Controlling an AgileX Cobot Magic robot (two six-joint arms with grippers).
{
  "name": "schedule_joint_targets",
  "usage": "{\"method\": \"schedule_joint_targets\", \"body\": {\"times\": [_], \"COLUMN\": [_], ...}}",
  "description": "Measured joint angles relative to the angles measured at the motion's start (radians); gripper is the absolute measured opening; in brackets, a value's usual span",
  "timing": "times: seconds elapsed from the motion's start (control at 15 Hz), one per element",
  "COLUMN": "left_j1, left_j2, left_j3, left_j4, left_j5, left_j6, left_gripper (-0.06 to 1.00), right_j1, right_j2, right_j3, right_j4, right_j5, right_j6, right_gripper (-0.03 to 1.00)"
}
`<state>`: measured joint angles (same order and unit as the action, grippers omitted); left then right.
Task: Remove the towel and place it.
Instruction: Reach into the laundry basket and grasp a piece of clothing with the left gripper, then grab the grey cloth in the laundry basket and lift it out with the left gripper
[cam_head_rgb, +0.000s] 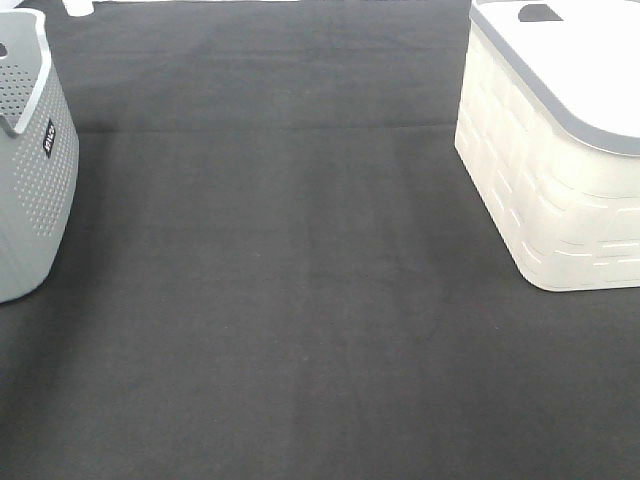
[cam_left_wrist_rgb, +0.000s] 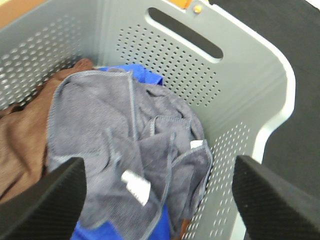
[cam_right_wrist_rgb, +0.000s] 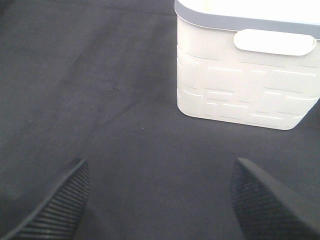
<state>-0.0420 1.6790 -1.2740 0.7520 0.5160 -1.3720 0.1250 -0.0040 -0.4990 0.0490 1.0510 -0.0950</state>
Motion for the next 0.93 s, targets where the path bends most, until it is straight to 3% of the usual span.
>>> {"method": "schedule_joint_targets", "body": {"times": [0.27,0.53,0.93], "left_j1": [0.0,0.028,0.097], "left_j2": [0.136,0.216,0.286], "left_j3": [-0.096,-0.1,-0.1], "left_j4": [0.002,0.001,-0.049], "left_j5": [0.008,0.007,-0.06], "left_j6": [-0.027,-0.09,-0.096], "left_gripper": [0.75,0.75,0.75], "right_j1": [0.0,0.0,0.0], "right_j2": [0.0,0.0,0.0], "right_j3": [0.0,0.0,0.0], "right_j4": [0.0,0.0,-0.001], "right_j5": [0.0,0.0,0.0], "right_j6": [0.003,0.007,0.01], "right_gripper": [0.76,0.76,0.76]}}
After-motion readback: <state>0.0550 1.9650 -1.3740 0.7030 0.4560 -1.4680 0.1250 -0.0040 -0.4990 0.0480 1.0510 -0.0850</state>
